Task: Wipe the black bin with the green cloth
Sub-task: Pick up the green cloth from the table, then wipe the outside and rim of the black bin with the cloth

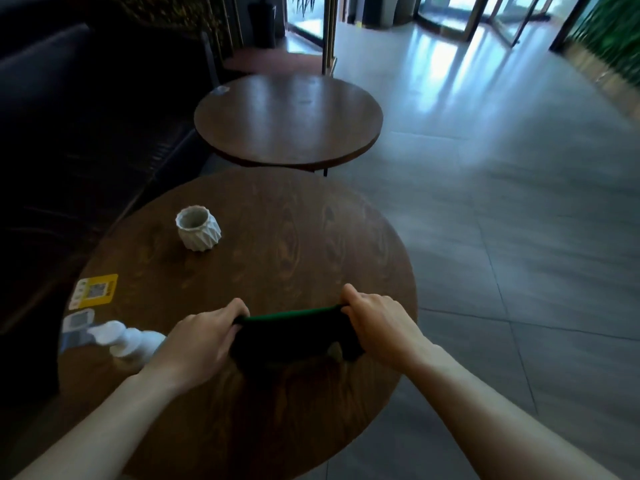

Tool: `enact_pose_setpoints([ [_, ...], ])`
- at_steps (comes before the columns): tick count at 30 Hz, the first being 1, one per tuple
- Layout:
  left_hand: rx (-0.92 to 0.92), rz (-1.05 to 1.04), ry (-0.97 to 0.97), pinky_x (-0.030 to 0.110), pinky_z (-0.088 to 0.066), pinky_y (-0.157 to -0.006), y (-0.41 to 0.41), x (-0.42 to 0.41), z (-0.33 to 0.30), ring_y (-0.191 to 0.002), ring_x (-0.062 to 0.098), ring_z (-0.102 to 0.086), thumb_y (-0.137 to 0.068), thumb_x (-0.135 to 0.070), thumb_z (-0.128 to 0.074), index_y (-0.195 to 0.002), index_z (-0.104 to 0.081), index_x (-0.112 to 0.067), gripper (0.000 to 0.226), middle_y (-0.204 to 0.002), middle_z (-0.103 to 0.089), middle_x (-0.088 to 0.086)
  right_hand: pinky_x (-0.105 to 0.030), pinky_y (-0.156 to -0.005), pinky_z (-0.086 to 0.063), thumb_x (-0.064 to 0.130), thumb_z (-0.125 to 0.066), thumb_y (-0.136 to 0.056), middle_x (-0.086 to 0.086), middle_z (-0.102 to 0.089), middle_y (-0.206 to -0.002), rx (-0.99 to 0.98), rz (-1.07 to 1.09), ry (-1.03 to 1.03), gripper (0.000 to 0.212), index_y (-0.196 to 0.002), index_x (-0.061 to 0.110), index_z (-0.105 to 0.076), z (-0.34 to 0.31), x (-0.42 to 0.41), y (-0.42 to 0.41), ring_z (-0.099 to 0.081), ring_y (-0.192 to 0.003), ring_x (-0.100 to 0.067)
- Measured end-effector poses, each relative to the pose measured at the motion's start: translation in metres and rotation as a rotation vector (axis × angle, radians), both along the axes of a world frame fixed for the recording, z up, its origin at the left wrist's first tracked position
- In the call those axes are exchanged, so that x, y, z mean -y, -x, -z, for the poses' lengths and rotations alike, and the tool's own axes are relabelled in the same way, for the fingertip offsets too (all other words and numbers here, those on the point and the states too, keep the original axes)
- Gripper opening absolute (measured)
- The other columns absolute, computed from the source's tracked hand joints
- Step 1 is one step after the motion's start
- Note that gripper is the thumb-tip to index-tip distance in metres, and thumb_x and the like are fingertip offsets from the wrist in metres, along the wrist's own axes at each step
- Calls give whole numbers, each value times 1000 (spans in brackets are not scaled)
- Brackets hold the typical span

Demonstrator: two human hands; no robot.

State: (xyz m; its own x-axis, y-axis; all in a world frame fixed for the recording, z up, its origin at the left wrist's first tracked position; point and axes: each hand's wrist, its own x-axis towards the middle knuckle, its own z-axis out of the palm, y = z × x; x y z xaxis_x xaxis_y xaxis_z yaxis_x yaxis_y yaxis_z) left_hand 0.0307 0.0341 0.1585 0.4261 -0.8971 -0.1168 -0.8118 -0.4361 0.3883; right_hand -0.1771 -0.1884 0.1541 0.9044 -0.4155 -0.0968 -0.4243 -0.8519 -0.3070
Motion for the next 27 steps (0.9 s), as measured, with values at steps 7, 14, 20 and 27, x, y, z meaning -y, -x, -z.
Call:
enact_pose_setpoints([
  [7, 3, 17, 87, 21, -44, -54, -15, -37, -128, -69, -3, -62, -100, -27, -53, -98, -49, -41, 15, -73, -64, -22, -50, -81, -53, 29, -43, -109, -11, -68, -105, -17, 58, -23, 10, -109, 20, -44, -140, -34, -8, -63, -93, -40],
  [14, 29, 45, 202, 34, -55, -75, -10, -114, -269, -76, 6, -69, -101, -21, -52, -109, -60, -37, 20, -82, -73, -12, -51, -82, -53, 30, -40, -109, -10, -65, -100, 130, 159, 9, 10, -111, 22, -47, -277, -120, -4, -61, -90, -35],
  [20, 54, 94, 321, 35, -56, -76, -3, -188, -348, -78, 4, -69, -99, -18, -55, -102, -65, -34, 20, -83, -72, -15, -46, -84, -54, 52, -51, -104, -6, -68, -106, 187, 167, 95, 24, -112, 29, -52, -364, -210, 14, -63, -97, -30],
  [27, 110, 120, 351, 30, -50, -66, 19, -259, -378, -65, 10, -64, -91, -18, -58, -94, -62, -30, 13, -70, -66, -5, -37, -78, -48, 44, -73, -91, 3, -56, -97, 32, 41, 217, 27, -104, 24, -62, -408, -302, 50, -61, -101, -29],
])
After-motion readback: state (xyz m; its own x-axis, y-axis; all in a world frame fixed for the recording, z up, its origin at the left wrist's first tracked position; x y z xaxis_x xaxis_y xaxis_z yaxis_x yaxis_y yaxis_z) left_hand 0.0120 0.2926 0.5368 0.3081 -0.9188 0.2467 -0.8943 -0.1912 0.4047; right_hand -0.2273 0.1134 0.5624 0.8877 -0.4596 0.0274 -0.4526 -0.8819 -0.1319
